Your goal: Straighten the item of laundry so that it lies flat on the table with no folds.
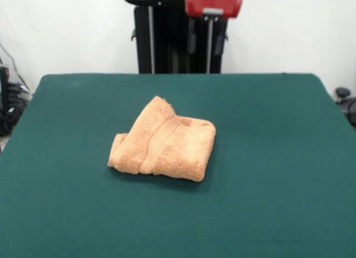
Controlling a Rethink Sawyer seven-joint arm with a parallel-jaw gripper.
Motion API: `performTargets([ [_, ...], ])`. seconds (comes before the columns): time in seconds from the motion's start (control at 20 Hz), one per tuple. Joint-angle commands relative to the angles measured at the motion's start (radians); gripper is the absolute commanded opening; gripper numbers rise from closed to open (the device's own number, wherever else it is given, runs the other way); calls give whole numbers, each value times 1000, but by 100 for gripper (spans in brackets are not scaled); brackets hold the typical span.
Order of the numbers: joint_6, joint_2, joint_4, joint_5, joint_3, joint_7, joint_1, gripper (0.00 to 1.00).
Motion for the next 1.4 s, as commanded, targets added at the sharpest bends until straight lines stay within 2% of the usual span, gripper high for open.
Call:
performTargets([
  [0.05, -42, 146, 55, -54, 118, 142, 4, 100],
  [0.3, -58, 178, 44, -66, 135, 152, -19, 100],
  [0.45, -47, 159, 57, -76, 145, 150, -50, 100],
  [0.8, -103, 216, 53, -181, 154, 110, -166, 100],
  [1.05, -55, 216, 29, -232, 172, 88, -236, 100],
  [1.4, -72, 269, -20, -277, 179, 101, -260, 100],
])
